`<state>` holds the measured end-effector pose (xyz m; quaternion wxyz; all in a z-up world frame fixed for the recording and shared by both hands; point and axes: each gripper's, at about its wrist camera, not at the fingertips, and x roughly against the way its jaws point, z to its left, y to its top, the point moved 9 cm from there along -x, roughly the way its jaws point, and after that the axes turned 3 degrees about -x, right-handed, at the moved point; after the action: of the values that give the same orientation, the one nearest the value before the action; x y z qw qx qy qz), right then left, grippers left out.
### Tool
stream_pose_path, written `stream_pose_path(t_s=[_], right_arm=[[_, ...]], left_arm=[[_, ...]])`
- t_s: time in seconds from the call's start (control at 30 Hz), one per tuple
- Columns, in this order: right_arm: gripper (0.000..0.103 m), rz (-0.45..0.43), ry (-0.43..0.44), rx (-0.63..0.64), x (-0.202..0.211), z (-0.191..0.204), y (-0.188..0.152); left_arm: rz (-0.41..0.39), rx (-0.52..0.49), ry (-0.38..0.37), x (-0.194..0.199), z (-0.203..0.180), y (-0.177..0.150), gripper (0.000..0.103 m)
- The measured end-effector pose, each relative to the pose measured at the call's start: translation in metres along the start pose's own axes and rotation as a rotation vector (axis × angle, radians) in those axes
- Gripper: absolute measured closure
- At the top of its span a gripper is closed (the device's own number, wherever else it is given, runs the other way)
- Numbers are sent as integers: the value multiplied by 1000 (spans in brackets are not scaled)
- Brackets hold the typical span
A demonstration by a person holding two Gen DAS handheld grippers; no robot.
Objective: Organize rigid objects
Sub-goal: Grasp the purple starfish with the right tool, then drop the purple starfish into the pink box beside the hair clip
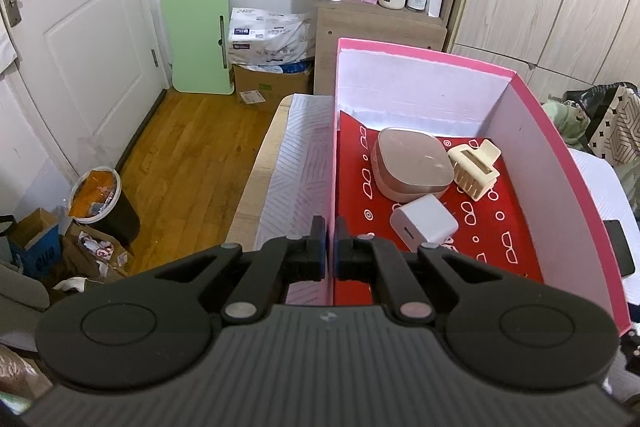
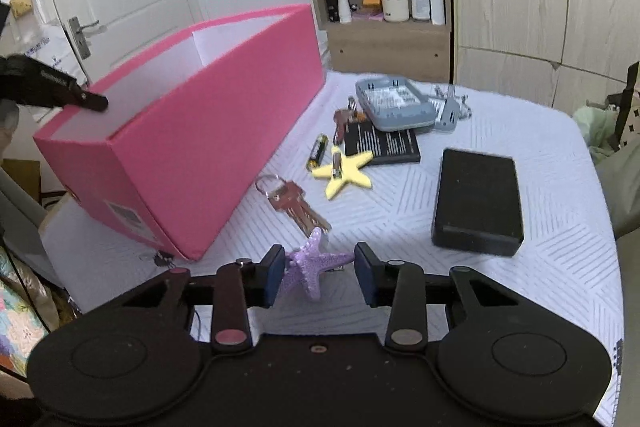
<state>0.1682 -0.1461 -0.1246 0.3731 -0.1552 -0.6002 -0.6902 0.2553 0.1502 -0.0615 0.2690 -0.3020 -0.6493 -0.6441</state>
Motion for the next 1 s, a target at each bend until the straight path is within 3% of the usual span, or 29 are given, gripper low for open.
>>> stream_pose_path(t_s=[0.2, 0.53, 0.73, 1.0], right_arm=[[60, -76, 46, 30, 19, 11, 33], [60, -202, 208, 113, 32, 63, 111], [60, -140, 282, 161, -2, 94, 140], [60, -28, 145, 337, -59, 122, 144]], left_arm=[[-6, -3, 1, 0, 0, 0, 100], [-3, -19, -11, -2, -1, 1, 99], [4, -70, 2, -7, -5, 4, 100], [2, -124, 22, -22, -9, 14, 100]])
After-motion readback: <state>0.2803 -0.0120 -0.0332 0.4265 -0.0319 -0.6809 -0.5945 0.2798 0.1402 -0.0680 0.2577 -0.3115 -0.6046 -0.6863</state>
